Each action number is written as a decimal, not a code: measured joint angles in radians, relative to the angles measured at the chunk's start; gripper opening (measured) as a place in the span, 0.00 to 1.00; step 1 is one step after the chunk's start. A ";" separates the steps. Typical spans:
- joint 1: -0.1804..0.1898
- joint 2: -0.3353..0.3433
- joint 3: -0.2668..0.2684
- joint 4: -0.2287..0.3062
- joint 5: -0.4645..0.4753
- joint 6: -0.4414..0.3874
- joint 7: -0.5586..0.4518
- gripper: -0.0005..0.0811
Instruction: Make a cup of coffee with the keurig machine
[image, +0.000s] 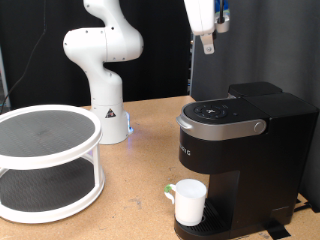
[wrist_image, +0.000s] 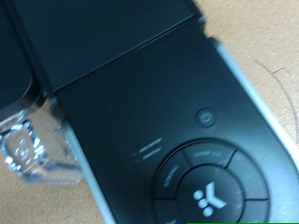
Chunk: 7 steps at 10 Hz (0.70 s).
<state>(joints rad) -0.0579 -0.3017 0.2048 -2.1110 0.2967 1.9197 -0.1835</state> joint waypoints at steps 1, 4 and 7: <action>0.000 0.009 0.000 0.013 0.001 0.018 0.013 0.99; -0.002 0.025 -0.001 0.029 -0.003 0.034 0.015 0.99; -0.002 0.069 0.010 0.039 -0.045 0.048 0.055 0.99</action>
<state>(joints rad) -0.0596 -0.2328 0.2150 -2.0715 0.2513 1.9679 -0.1283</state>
